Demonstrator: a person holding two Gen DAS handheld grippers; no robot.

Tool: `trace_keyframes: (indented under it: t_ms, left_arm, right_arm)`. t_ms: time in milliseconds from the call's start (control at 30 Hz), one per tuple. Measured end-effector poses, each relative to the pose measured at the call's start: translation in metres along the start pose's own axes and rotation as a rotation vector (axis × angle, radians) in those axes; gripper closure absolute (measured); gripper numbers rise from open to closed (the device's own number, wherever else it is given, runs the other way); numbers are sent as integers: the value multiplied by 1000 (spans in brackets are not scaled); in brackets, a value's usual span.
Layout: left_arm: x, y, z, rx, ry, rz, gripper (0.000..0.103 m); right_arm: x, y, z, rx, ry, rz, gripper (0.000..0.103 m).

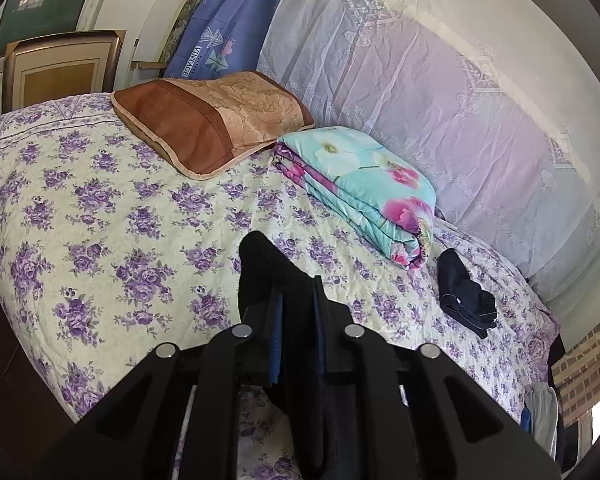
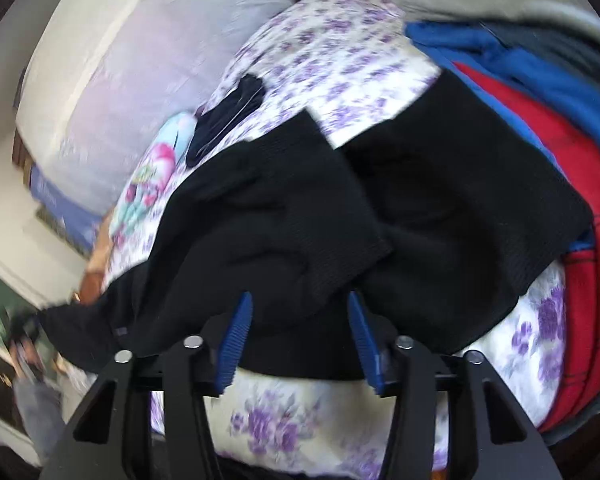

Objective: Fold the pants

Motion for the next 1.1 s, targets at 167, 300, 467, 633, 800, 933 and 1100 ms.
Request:
trace_keyframes:
  t_ms: [167, 300, 467, 633, 800, 933, 1100]
  left_arm:
    - [-3, 6, -6, 8, 18, 24, 91]
    - [2, 5, 0, -21, 23, 34, 91]
    - [8, -11, 14, -58, 11, 16, 91]
    - [16, -21, 27, -113, 12, 25, 91]
    - [26, -28, 26, -132, 29, 35, 91]
    - [41, -51, 1, -144, 60, 19, 91]
    - [60, -85, -66, -88, 114, -3, 91]
  right_arm:
    - [11, 4, -4, 70, -68, -48, 90]
    - [22, 20, 33, 139, -130, 19, 94]
    - [47, 40, 86, 203, -213, 76, 99]
    - [83, 40, 130, 203, -330, 73, 99]
    - [114, 41, 152, 221, -384, 59, 99]
    - [150, 36, 139, 213, -369, 24, 99]
    - [207, 40, 61, 162, -261, -32, 99]
Point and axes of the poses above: each gripper's, at about its wrist camera, not at the fingertips, and z roughly against the way its jaws point, y to its left, x to its top, the point moved 4 cm from there along -z, roughly the way its jaws point, and after that the axes turned 4 degrees about -z, right-handed, at the moved point
